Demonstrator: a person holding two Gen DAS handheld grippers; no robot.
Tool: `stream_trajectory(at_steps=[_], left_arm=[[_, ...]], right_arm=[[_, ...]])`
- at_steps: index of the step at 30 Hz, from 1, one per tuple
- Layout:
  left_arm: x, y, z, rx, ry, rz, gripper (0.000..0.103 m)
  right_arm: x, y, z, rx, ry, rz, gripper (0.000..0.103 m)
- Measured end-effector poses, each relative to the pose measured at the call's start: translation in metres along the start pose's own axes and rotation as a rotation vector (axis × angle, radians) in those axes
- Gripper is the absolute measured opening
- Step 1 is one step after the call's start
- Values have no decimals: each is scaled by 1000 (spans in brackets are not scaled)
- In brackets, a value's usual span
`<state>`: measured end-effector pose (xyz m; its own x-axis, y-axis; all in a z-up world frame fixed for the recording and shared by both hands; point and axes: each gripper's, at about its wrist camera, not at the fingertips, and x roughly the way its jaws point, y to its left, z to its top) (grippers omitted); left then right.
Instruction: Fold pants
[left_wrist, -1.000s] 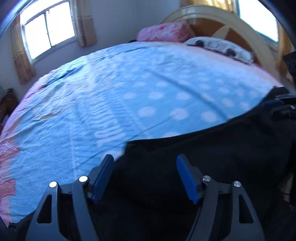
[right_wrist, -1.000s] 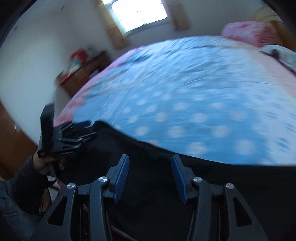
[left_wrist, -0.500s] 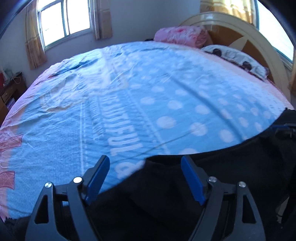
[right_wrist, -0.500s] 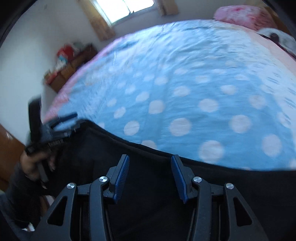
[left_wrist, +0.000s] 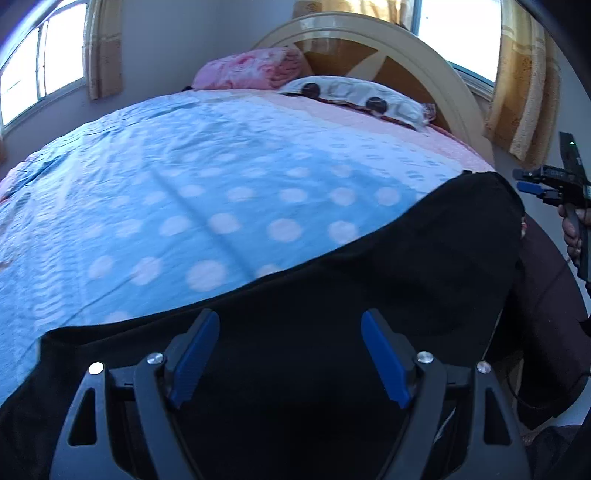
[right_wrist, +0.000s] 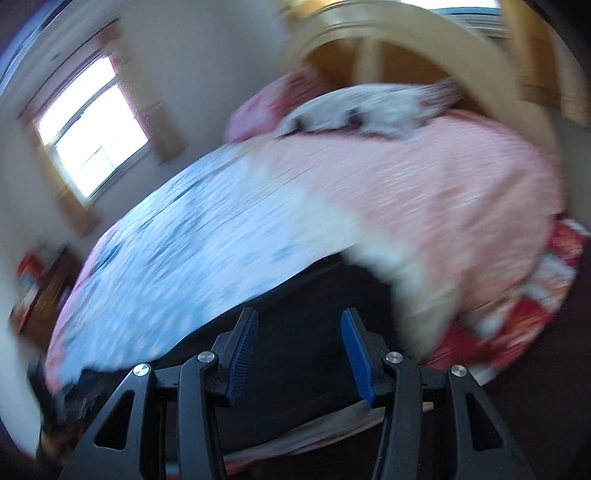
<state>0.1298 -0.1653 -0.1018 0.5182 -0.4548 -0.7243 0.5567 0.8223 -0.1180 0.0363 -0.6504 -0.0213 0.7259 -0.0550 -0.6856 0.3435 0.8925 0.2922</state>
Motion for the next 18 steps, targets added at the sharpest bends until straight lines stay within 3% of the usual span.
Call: stream_trajectory(at_steps=[2, 8, 12, 13, 15, 16, 18], left_arm=[[2, -6, 0, 5, -10, 4, 82], [17, -10, -3, -5, 47, -5, 82], [13, -14, 2, 7, 32, 6, 82], [14, -13, 2, 1, 31, 9, 82], [12, -10, 1, -17, 30, 11, 82], [13, -8, 0, -22, 32, 12, 82], [16, -6, -3, -31, 44, 17, 82]], right_arm=[[-2, -14, 3, -1, 20, -28, 49], [6, -18, 8, -51, 6, 52, 49], [40, -9, 28, -58, 78, 90, 49], [53, -9, 33, -50, 132, 100, 49], [69, -8, 38, -51, 212, 130, 40], [71, -3, 38, -79, 219, 123, 24], [68, 5, 38, -132, 200, 101, 18]])
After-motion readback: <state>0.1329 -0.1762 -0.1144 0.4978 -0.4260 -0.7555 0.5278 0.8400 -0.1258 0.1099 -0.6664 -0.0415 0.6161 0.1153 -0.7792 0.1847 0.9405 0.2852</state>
